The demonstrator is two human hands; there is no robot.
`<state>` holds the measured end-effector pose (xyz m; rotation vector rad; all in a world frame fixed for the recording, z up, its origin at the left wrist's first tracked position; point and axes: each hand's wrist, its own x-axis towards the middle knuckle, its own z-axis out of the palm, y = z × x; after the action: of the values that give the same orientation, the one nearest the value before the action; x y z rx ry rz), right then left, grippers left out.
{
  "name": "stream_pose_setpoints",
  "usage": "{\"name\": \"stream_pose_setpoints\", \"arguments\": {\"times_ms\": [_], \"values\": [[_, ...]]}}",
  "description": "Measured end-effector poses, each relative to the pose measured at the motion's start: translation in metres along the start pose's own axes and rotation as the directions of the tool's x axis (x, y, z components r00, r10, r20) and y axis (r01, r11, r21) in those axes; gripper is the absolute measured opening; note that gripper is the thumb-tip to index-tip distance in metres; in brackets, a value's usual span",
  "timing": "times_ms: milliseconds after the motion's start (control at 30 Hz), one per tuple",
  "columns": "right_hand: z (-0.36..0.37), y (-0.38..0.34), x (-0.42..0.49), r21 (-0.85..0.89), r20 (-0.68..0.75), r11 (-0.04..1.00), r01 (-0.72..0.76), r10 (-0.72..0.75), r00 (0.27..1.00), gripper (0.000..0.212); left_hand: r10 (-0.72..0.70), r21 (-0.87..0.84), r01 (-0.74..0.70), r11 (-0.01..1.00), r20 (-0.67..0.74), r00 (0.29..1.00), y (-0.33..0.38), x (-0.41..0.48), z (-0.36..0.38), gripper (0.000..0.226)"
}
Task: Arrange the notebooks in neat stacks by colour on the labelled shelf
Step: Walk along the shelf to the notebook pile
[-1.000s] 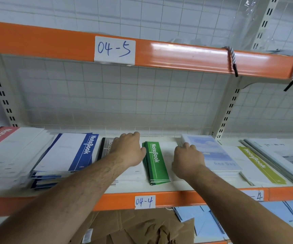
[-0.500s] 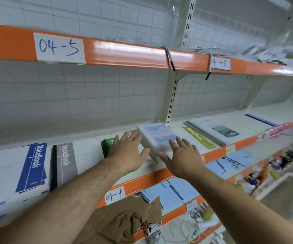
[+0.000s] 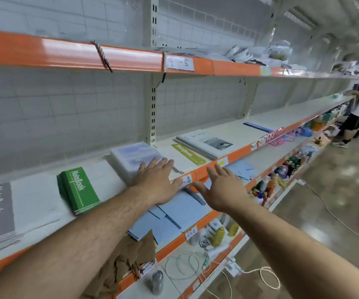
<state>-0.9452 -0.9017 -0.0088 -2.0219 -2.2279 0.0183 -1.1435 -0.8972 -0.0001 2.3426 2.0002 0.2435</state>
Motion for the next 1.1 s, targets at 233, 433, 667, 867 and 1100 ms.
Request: {"name": "stream_pose_setpoints", "arguments": {"times_ms": [233,433,667,867,1100], "values": [[-0.008,0.093,0.01,0.018,-0.015,0.999,0.034,-0.034,0.999,0.081,0.001,0.003,-0.001,1.0,0.023,1.0,0.086,0.039,0.02,0.073],[-0.02,0.177,0.023,-0.003,0.0,0.999,0.04,-0.04,0.999,0.08,0.008,-0.022,-0.008,1.0,0.007,1.0,0.166,0.075,0.034,0.071],[-0.023,0.256,0.044,0.021,0.043,1.0,-0.011,0.01,0.999,0.08,0.073,-0.009,-0.073,0.997,0.049,0.996,0.23,0.124,0.054,0.072],[-0.015,0.297,0.077,0.022,0.075,0.998,-0.053,0.052,0.996,0.079,0.159,0.007,-0.16,0.987,0.064,0.985,0.263,0.183,0.078,0.07],[-0.023,0.35,0.145,0.028,0.054,0.99,-0.14,0.139,0.989,0.079,0.269,0.011,-0.27,0.963,0.02,0.963,0.306,0.288,0.084,0.068]]}}
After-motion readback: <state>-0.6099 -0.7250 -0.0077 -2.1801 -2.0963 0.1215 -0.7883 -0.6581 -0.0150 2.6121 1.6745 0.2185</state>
